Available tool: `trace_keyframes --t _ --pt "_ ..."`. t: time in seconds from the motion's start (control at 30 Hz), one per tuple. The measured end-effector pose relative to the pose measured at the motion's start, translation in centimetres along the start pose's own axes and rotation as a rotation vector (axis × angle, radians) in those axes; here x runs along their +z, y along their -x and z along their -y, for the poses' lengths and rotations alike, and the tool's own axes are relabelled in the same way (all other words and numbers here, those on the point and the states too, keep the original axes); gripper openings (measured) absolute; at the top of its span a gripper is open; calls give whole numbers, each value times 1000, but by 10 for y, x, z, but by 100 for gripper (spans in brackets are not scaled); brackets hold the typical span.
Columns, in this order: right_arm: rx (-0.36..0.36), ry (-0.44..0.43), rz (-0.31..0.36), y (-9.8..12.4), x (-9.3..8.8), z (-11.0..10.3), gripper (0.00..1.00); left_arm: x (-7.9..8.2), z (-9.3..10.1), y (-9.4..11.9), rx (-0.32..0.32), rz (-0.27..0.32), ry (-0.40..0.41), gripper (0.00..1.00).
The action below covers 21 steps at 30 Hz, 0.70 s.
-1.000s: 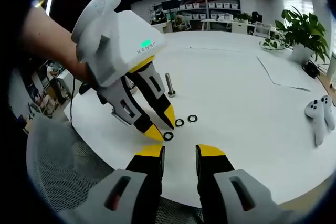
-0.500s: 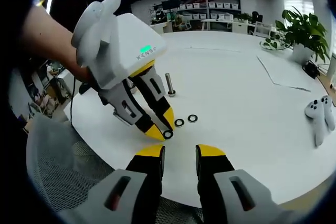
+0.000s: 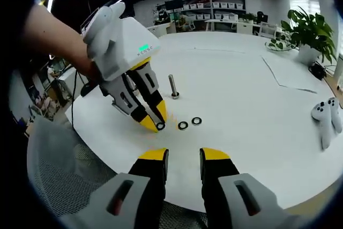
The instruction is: Place the washer onto the threaded stud by aligning its center hole with the stud, sliding it down to the base, and recovering from edge contact or off-axis alignment until the washer reaches the visible bottom stop.
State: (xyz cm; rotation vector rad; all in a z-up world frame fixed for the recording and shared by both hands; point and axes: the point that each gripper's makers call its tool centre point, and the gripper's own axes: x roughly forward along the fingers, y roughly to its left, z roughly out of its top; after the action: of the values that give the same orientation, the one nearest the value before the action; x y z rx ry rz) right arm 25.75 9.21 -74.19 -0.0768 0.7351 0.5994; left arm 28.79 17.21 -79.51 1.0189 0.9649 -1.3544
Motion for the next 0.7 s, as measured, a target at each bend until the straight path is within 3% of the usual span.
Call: trace_keyframes --t 0.33,0.7 --pt "-1 0 -5 -1 -1 0 27 -4 1 -1 -13 -110 11 9" --pt "-1 2 -6 -1 -1 0 27 -6 0 2 -10 -48 72 8"
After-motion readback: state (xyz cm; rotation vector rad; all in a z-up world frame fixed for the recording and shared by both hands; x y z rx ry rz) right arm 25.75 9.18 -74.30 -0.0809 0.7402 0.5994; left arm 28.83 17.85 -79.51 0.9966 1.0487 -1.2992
